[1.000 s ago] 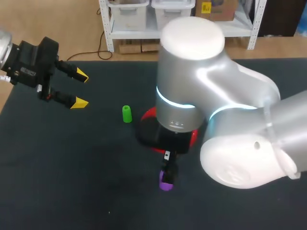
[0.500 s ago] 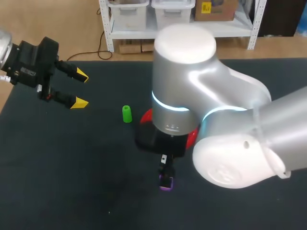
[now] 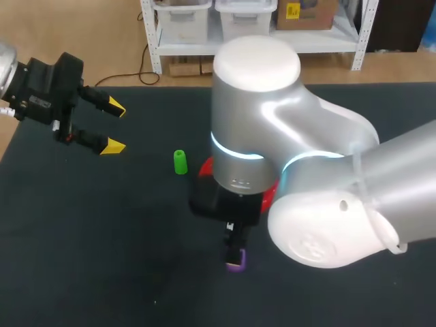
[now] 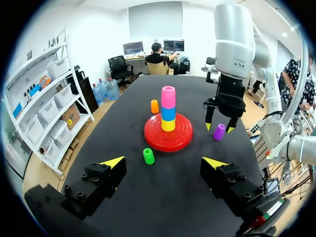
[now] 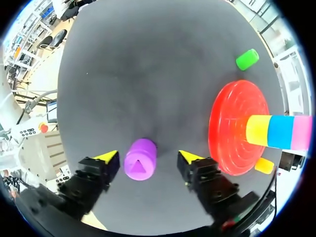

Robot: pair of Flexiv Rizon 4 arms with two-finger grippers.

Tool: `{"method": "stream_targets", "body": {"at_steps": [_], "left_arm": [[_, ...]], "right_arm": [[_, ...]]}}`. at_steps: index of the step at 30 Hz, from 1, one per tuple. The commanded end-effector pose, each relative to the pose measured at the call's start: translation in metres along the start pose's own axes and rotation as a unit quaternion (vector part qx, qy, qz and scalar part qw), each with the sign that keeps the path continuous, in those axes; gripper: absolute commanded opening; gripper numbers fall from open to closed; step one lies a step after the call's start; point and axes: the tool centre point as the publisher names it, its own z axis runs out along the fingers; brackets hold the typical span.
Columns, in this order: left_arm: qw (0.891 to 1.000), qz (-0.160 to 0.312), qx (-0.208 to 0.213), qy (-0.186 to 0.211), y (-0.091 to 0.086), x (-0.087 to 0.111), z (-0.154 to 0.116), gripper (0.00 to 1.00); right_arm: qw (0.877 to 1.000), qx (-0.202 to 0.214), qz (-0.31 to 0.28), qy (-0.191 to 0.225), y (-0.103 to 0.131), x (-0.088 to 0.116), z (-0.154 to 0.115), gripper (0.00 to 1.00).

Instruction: Pick up and stack the cylinders on the red base in this order: pink,purple,orange,green

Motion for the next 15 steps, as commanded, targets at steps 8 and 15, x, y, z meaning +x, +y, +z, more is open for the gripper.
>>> {"method": "stream_targets", "body": {"at_steps": [8, 15], "left_arm": [[1.000, 0.001, -0.001, -0.001, -0.0008, 0.0008, 0.0002, 1.00], [1.000, 0.001, -0.001, -0.001, -0.0008, 0.0008, 0.0002, 1.00]], "right_arm": [[1.000, -0.003, 0.000, 0.003, 0.0001, -0.0006, 0.0007, 0.00], [1.000, -0.001, 0.004, -0.001, -0.0039, -0.0033, -0.0023, 0.00]]}}
